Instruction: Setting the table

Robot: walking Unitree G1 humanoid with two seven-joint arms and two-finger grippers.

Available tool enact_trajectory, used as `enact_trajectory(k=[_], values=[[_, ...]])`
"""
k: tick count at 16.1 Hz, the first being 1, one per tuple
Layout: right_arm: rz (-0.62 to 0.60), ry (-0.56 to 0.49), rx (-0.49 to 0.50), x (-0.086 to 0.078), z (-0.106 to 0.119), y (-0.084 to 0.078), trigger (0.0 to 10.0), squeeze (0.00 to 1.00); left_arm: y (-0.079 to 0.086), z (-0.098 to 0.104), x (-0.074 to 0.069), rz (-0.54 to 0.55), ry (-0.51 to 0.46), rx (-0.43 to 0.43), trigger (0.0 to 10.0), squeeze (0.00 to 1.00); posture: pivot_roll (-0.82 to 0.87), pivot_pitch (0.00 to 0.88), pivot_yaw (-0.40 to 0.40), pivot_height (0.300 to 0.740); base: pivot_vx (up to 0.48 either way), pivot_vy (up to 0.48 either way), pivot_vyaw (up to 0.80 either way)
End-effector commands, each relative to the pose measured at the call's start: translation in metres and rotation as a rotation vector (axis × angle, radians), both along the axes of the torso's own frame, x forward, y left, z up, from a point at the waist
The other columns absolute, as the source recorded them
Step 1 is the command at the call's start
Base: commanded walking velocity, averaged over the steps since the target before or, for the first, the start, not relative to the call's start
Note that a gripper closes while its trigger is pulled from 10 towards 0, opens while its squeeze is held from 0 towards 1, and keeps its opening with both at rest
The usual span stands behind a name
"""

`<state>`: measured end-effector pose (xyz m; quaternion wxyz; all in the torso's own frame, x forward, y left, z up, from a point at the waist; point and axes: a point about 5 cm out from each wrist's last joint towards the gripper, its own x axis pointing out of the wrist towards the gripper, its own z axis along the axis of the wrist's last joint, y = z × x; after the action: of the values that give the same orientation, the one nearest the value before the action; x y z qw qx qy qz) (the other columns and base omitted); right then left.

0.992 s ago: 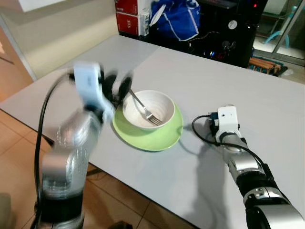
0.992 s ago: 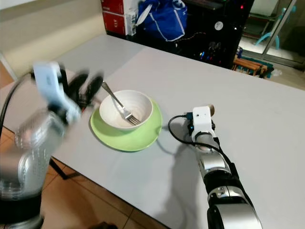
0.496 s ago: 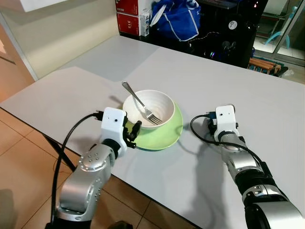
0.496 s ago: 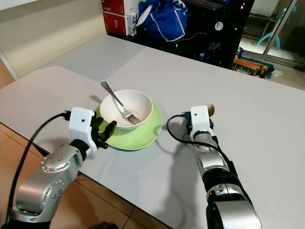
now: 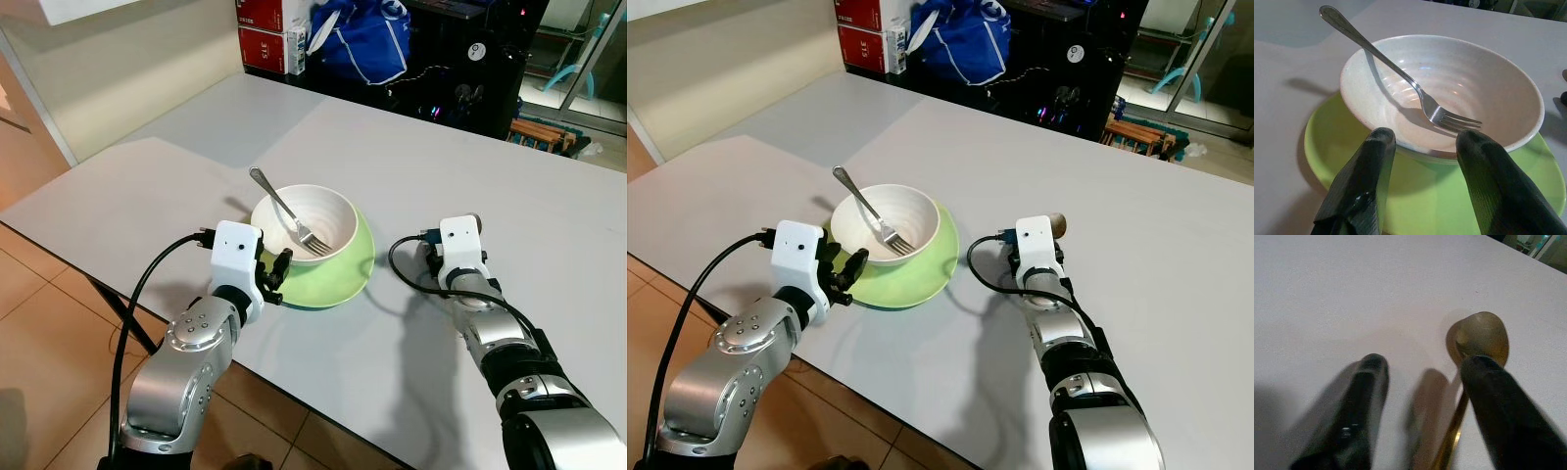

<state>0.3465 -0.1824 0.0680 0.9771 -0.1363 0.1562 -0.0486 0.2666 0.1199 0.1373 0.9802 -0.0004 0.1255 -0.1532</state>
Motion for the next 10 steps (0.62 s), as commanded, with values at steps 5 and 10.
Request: enact_trajectory(k=[5, 10], values=[[-0.039, 0.076, 0.024, -0.006, -0.013, -0.003, 0.0, 0.0, -0.003, 0.013, 0.005, -0.016, -0.036, -0.003, 10.0, 0.0, -0.03, 0.0, 0.028, 0.74, 0.0, 0.0, 0.0], [-0.076, 0.105, 0.05, -0.01, -0.02, -0.006, 0.0, 0.0, -0.003, 0.016, 0.008, -0.026, -0.037, -0.002, 10.0, 0.0, -0.04, 0.0, 0.034, 0.74, 0.0, 0.0, 0.0]])
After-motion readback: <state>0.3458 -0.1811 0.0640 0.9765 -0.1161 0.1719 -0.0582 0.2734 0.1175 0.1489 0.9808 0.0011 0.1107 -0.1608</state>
